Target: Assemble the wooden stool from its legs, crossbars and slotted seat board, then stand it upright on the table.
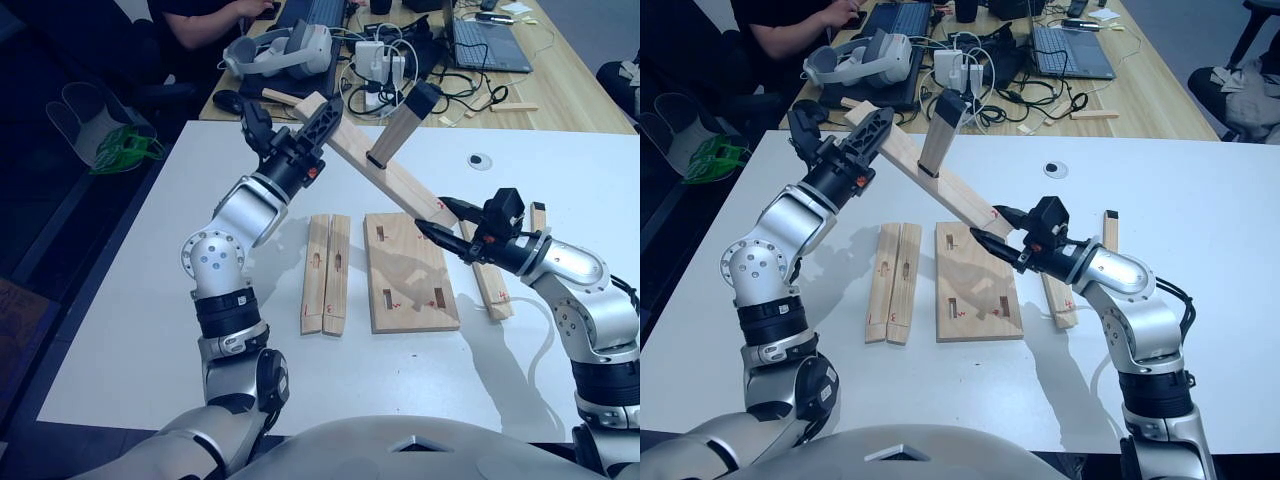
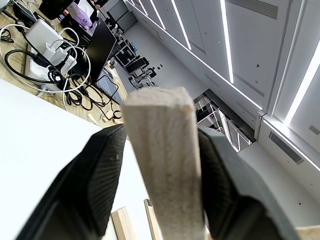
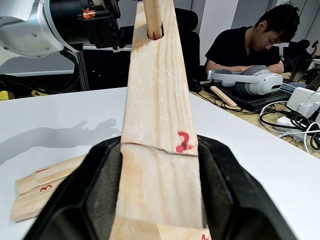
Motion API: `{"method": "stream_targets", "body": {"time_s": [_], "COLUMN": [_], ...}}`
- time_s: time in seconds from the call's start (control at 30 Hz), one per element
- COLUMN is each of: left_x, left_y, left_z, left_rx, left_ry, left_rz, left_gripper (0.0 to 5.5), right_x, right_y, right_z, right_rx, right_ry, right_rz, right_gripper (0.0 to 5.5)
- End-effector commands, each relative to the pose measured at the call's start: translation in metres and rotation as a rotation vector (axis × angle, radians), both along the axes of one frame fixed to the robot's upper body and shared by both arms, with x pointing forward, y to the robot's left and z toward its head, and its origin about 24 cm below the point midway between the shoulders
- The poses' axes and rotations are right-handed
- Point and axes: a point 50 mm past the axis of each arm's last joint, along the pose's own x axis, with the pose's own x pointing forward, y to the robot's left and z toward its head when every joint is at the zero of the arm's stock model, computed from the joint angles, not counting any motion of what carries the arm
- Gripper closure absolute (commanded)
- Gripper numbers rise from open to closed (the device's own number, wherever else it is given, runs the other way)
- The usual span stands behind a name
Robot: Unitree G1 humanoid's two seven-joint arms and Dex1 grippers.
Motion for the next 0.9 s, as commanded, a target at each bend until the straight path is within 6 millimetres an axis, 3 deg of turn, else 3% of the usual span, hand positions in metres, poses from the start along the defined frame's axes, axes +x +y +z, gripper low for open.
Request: {"method": "stream_targets", "body": {"time_s": [0.03,0.13,0.47,0.5,0.67,0.83,0.9], "left_x": [-0.001,-0.002,-0.006,-0.005,0.0,0.004,0.006], "left_y": [-0.003,-0.003,-0.008,-0.005,0.005,0.014,0.018], "left_z": [0.009,0.009,0.003,0.002,0.006,0.011,0.013], "left_rx": [-0.005,-0.002,0.014,0.012,-0.034,-0.047,-0.008], "left_ry": [-0.022,-0.025,0.003,0.011,0.013,0.001,-0.017], "left_rz": [-0.001,-0.004,-0.021,0.001,0.095,0.176,0.225], "left_gripper": [3.85,4.23,4.38,4.38,4.49,4.49,4.49], "right_x": [0.002,0.004,0.008,0.008,0.009,0.006,-0.004], "right_y": [0.0,0.0,-0.003,-0.003,-0.009,-0.03,-0.043], "right_z": [0.003,0.003,0.006,0.005,-0.002,-0.01,-0.013], "right_rx": [-0.014,-0.019,-0.031,-0.041,-0.115,-0.287,-0.453], "right_ry": [-0.018,-0.022,-0.04,-0.033,0.007,0.084,0.116], "right_rz": [-0.01,-0.021,-0.054,-0.055,-0.066,-0.044,0.04], "right_gripper": [3.44,3.44,3.44,3.08,2.31,1.39,1.51]}}
